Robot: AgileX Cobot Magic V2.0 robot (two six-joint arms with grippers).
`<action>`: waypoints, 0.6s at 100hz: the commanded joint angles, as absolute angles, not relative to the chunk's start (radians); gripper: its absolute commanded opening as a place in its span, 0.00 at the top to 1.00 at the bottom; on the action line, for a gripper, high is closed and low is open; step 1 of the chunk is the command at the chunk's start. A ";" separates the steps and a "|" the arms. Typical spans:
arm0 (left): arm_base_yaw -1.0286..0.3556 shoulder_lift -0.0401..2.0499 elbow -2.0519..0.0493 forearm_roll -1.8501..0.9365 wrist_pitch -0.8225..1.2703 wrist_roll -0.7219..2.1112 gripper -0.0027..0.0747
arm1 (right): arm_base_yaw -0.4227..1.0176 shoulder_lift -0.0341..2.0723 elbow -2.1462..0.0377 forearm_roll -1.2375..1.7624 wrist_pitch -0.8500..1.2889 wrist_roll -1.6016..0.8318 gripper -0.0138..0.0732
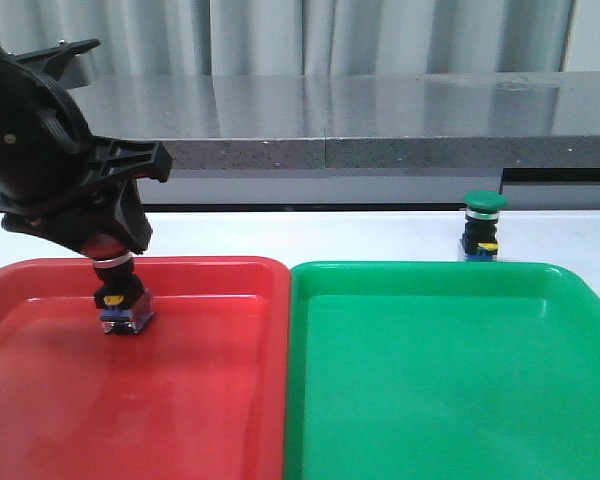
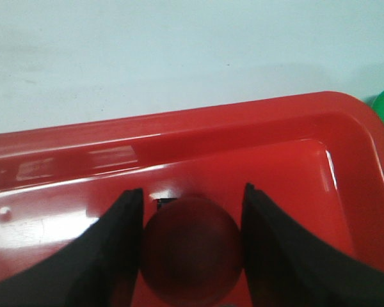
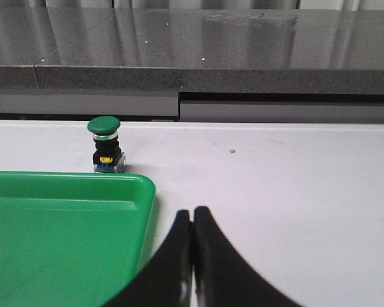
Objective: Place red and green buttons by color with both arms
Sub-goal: 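Lift the red button with the left gripper and lower it into the red tray, then open the left gripper and raise it away from the button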
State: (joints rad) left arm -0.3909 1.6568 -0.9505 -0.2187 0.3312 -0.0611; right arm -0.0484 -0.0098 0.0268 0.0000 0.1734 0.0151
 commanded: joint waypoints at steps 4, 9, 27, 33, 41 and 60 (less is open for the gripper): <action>-0.402 1.624 -0.973 -0.235 0.289 -0.074 0.44 | -0.053 -0.032 0.013 -0.011 0.090 0.016 0.92; -0.402 1.624 -0.973 -0.235 0.289 -0.074 0.33 | -0.053 -0.032 0.013 -0.011 0.090 0.016 0.92; -0.402 1.624 -0.973 -0.235 0.293 -0.074 0.18 | -0.053 -0.032 0.013 -0.011 0.090 0.016 0.92; -0.402 1.624 -0.973 -0.235 0.293 -0.074 0.18 | -0.053 -0.032 0.013 -0.011 0.090 0.016 0.92; -0.402 1.620 -0.973 -0.235 0.296 -0.074 0.18 | -0.053 -0.032 0.013 -0.011 0.090 0.016 0.92; -0.397 1.554 -0.973 -0.235 0.283 -0.074 0.18 | -0.053 -0.032 0.013 -0.011 0.090 0.016 0.92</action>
State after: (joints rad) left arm -0.3909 1.6313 -0.9505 -0.2217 0.3334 -0.0629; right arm -0.0484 -0.0098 0.0268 0.0000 0.1734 0.0151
